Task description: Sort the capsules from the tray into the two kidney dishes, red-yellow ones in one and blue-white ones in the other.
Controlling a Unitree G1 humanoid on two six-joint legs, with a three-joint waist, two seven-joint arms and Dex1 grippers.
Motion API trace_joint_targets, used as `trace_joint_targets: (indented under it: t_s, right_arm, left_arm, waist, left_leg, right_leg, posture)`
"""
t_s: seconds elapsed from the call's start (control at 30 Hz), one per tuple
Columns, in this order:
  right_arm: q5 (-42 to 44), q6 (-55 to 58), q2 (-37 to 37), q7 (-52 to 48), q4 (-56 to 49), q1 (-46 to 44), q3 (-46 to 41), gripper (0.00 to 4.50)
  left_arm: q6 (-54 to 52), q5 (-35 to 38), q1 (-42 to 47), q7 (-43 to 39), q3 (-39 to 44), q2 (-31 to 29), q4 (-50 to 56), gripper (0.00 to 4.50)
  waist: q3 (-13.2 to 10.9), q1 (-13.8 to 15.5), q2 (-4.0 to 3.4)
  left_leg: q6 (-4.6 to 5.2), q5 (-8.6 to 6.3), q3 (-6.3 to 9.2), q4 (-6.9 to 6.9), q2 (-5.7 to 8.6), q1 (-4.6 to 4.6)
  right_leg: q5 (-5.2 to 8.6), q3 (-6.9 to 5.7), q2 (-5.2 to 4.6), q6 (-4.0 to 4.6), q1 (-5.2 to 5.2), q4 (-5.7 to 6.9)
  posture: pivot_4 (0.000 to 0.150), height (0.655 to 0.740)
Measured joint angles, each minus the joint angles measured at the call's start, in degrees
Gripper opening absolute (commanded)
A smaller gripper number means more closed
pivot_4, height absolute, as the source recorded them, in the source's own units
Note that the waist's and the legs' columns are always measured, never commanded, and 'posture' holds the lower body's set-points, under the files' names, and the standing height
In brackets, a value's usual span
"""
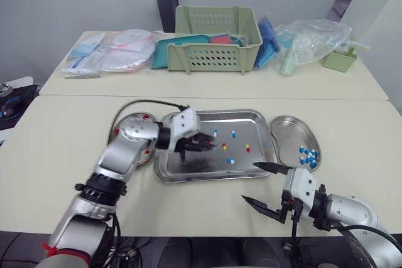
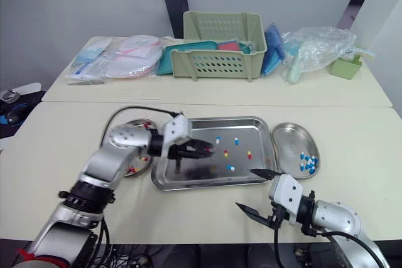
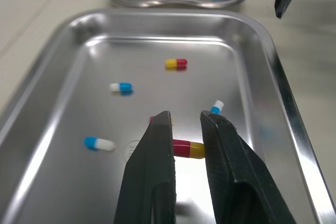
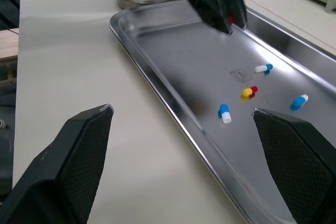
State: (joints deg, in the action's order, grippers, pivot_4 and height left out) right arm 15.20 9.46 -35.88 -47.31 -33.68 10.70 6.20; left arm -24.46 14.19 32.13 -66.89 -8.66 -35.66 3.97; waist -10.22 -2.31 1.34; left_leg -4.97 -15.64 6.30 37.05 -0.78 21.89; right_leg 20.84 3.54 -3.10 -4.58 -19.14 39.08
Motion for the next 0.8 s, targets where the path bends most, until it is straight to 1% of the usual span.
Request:
trace_joint_targets:
  t_s: [0.07,0.17,0.27,0.4,0.47,0.57,0.77,0.8]
  right_arm:
    - [0.00,-0.01,0.12,-0.15,0.25,-1.48,0.65,4.50]
    - [0.04,-0.02,0.86,-1.03,1.36,-5.23,2.59,4.50]
    - [0.10,0.00,2.31,-1.69,2.65,-9.35,4.77,4.50]
    - [0.12,-0.06,3.07,-3.45,4.68,-12.06,7.24,4.50]
    - [0.10,-0.15,3.51,-4.10,6.03,-13.03,8.37,4.50]
    - [0.09,-0.19,4.56,-4.87,7.34,-14.89,9.14,4.50]
    - [0.10,-0.22,4.92,-5.49,8.32,-16.02,9.61,4.50]
    - [0.10,-0.22,4.92,-5.58,8.47,-16.01,9.60,4.50]
  left_arm:
    - [-2.79,1.42,-1.07,1.41,2.97,-1.87,2.63,0.44]
    - [-8.40,3.92,-6.20,4.82,9.32,-5.57,7.06,0.44]
    - [-13.54,5.81,-13.17,9.44,19.36,-8.79,9.94,0.44]
    - [-16.24,6.33,-20.96,14.32,27.45,-9.59,12.71,0.44]
    - [-16.74,6.33,-23.91,16.84,29.44,-8.93,13.70,0.44]
    - [-16.74,6.36,-25.76,19.69,30.27,-7.84,14.47,0.44]
    - [-16.74,8.30,-26.56,24.80,31.35,-4.81,14.74,0.44]
    - [-16.70,8.22,-26.74,25.95,31.69,-4.80,14.62,1.16]
  waist:
    - [0.00,0.03,0.00]
    - [-0.02,-0.52,0.00]
    - [-0.04,-0.96,-0.03]
    - [-0.05,-0.37,0.01]
    - [-0.06,0.10,0.02]
    - [-0.05,0.49,0.02]
    - [-0.05,0.45,0.02]
    - [-0.05,0.45,0.02]
  left_leg:
    - [0.00,0.00,0.01,0.00,0.00,0.02]
    - [0.00,0.00,0.00,-0.03,-0.01,0.01]
    - [0.00,0.00,0.04,-0.04,-0.04,0.01]
    - [0.00,0.00,0.01,0.00,-0.02,0.01]
    - [0.00,0.00,0.02,0.00,-0.02,0.02]
    - [0.00,0.00,0.03,0.00,-0.03,0.00]
    - [-0.01,0.00,0.03,-0.02,-0.04,0.01]
    - [0.00,0.00,0.02,-0.02,-0.04,0.00]
  right_leg:
    - [0.00,0.00,0.00,0.00,0.00,-0.01]
    - [0.00,0.01,0.00,0.00,-0.03,0.00]
    - [0.00,-0.02,0.02,0.00,-0.06,0.01]
    - [0.00,0.00,-0.04,0.00,-0.03,-0.03]
    - [0.00,-0.02,-0.04,0.00,-0.03,-0.01]
    - [0.00,-0.02,-0.03,0.00,-0.03,0.02]
    - [0.00,-0.02,-0.02,0.00,-0.06,0.00]
    - [0.00,-0.01,-0.02,0.00,-0.06,0.01]
  posture:
    - [0.150,0.7400]
    - [0.150,0.7400]
    - [0.150,0.7400]
    - [0.150,0.7400]
    - [0.150,0.7400]
    - [0.150,0.7400]
    - [0.150,0.7400]
    - [0.150,0.7400]
